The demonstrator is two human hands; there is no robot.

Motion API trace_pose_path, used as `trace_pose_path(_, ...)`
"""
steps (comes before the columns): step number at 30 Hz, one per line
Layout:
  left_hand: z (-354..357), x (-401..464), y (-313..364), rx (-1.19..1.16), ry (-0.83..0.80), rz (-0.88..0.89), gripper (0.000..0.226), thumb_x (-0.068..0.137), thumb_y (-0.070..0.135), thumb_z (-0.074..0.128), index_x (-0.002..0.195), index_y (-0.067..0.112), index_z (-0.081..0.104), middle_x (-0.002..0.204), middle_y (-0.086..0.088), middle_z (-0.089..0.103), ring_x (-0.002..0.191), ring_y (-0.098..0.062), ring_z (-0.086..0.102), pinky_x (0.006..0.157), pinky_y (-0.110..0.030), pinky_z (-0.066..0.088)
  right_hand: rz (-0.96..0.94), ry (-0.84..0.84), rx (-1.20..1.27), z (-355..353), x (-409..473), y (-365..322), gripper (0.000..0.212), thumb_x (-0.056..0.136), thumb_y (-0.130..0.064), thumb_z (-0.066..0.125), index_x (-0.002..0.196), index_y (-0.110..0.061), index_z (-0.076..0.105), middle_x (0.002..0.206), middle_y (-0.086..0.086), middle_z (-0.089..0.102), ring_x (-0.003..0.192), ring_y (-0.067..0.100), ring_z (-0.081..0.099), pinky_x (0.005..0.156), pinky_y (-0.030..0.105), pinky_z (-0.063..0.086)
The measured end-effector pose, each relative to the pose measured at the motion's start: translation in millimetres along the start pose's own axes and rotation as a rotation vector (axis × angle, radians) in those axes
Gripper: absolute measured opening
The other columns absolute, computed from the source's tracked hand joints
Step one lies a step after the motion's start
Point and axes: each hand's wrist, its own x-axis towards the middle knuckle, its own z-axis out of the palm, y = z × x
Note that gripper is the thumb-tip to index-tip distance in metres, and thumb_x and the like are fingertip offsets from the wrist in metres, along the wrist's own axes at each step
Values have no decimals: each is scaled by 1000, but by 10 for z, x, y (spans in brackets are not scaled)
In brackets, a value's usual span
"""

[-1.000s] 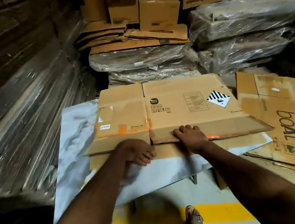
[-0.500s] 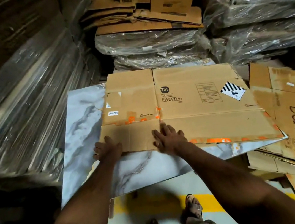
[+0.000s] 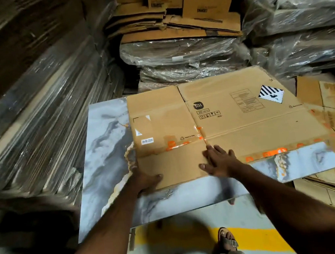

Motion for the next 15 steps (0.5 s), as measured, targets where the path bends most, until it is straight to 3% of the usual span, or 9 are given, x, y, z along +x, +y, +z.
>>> trace_pose_path(1,101,-76,28,25,-48,6,118,55,64,87,142,4,35,137,-8,53,118,-26,56,93,-28,48,26,7,-11,-6,-3,74,67,93,-66,40,145,-25,32,165,2,10,151,26,7,114,59,14)
trace_pose_path(3,358,-228,136,115,-202,-31,72,74,54,80,116,2,54,107,-14,66,85,-24,65,71,-28,53,111,84,-53,11,2,103,68,92,-69,37,143,-26,32,162,12,16,147,33,16,113,57,19)
trace_pose_path(5,574,-422,345,191,-549,-121,34,95,43,61,88,11,54,69,-5,66,57,-14,62,66,-25,53,191,130,-37,56,18,-45,68,92,-71,31,146,-30,26,159,22,16,146,38,14,111,60,16)
trace_pose_path(7,744,-570,560,193,-898,-189,36,106,32,33,81,16,53,54,5,64,49,-6,64,59,-17,51,207,124,12,174,26,-254,70,93,-71,27,151,-32,18,162,21,4,150,37,2,112,66,8)
trace_pose_path(8,799,-578,660,158,-974,-203,44,108,27,26,78,17,57,54,5,64,48,-6,64,53,-16,51,217,123,22,256,4,-341,73,93,-71,25,153,-32,13,163,19,-3,151,36,-4,112,68,3)
trace_pose_path(10,818,-489,750,176,-825,-170,41,106,24,35,74,14,58,65,-5,63,54,-14,64,44,-16,48,258,127,28,434,-67,-423,81,92,-73,22,157,-29,1,164,15,-14,150,34,-15,111,69,-7)
trace_pose_path(12,727,-350,757,184,-497,-77,29,101,25,47,79,8,55,83,-23,62,75,-32,67,46,-22,47,259,149,26,549,-150,-376,83,91,-76,20,157,-31,-4,163,11,-19,150,32,-19,112,66,-12)
trace_pose_path(13,635,-285,759,207,-305,1,28,100,25,49,86,3,58,97,-30,62,92,-40,66,56,-27,49,237,155,17,572,-188,-323,84,91,-77,19,157,-32,-5,163,10,-20,150,31,-19,113,65,-13)
trace_pose_path(15,493,-196,743,241,-32,103,34,97,27,50,115,1,60,119,-24,61,113,-39,59,82,-34,48,184,152,-23,584,-258,-183,85,88,-80,16,157,-34,-7,163,8,-21,150,30,-19,114,64,-11)
